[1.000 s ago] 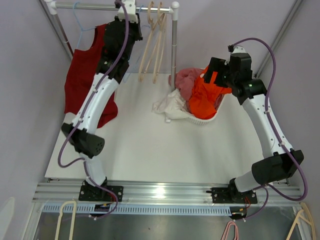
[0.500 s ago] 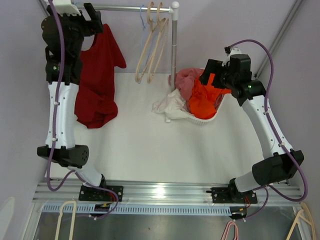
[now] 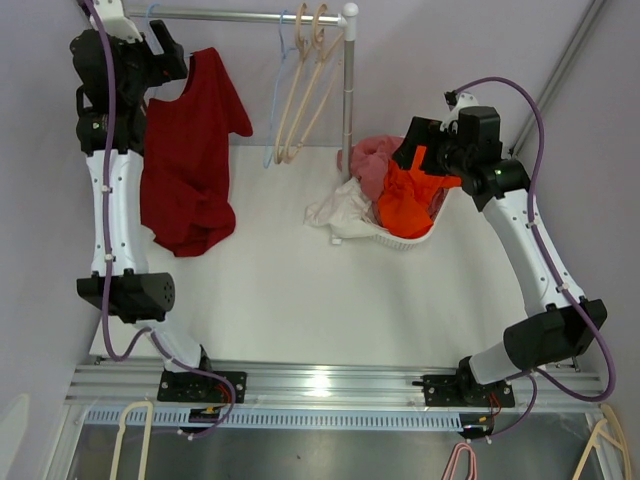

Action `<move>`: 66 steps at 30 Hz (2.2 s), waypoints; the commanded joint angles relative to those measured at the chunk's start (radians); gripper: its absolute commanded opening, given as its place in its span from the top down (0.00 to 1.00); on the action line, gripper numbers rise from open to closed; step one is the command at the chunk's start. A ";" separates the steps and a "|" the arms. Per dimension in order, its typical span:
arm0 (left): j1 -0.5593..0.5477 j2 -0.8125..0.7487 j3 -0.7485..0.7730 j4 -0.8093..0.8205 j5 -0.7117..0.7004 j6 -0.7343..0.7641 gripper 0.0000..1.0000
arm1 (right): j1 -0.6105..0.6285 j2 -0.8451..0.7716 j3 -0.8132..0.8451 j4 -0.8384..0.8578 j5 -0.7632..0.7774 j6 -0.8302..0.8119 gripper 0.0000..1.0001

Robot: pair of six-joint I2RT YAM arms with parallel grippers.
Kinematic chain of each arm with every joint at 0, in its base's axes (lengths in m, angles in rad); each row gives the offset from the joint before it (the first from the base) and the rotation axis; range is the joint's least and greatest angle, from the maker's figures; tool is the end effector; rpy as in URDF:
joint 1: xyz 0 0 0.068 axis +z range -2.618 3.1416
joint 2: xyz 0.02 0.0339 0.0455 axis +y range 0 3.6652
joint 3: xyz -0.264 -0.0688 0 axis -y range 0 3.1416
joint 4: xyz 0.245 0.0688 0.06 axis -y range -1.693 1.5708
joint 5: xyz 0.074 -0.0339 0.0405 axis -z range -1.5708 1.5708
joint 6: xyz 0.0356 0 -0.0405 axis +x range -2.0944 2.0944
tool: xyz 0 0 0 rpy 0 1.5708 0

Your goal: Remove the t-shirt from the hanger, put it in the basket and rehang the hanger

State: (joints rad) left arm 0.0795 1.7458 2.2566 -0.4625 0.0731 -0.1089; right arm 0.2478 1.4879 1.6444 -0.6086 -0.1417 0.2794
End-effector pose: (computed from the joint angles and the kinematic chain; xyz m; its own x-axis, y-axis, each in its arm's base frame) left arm 0.3588 0.0260 0.5509 0.0485 -0.1049 -0.9933 -0.0012 0.9945 -0.1051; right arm 0.3178 0.0856 0.4263 -0.5080 0.1531 -0.8476 -0.2350 0.9221 0.3074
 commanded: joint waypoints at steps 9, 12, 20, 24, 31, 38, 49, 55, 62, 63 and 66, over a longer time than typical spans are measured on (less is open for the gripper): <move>0.055 0.132 0.086 0.012 0.074 -0.064 0.01 | 0.010 0.066 0.092 0.015 -0.010 -0.003 0.00; 0.060 0.167 0.113 0.015 0.070 -0.078 0.06 | 0.007 0.081 0.112 0.006 -0.006 -0.006 0.01; 0.063 0.182 0.126 0.054 0.074 -0.107 0.54 | 0.008 0.101 0.134 0.006 -0.006 -0.009 0.01; 0.062 0.173 0.123 0.079 0.077 -0.118 0.76 | 0.011 0.104 0.138 0.003 -0.006 -0.014 0.00; 0.040 0.155 0.126 0.157 0.131 -0.153 0.99 | 0.024 0.106 0.138 -0.010 0.002 -0.019 0.00; 0.002 0.139 0.170 0.182 0.107 -0.118 0.99 | 0.033 0.109 0.141 -0.016 0.007 -0.023 0.01; -0.047 0.032 0.162 0.131 -0.030 -0.091 0.99 | 0.053 0.103 0.134 -0.017 0.014 -0.025 0.01; -0.121 -0.095 -0.021 0.151 -0.156 -0.069 0.99 | 0.096 0.055 0.091 0.027 0.019 -0.023 0.00; -0.260 -0.190 -0.065 0.055 -0.586 -0.038 0.99 | 0.288 -0.139 -0.044 0.162 -0.013 -0.104 0.01; -0.295 -0.201 -0.062 0.018 -0.642 -0.041 0.99 | 0.327 -0.161 -0.061 0.197 -0.009 -0.123 0.01; -0.354 -0.223 -0.063 -0.025 -0.815 -0.055 0.99 | 0.479 -0.235 -0.135 0.282 -0.042 -0.192 0.00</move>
State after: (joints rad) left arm -0.2321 1.5833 2.1822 -0.4683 -0.4721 -0.1719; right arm 0.6216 1.3376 1.5497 -0.4698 -0.1413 0.1818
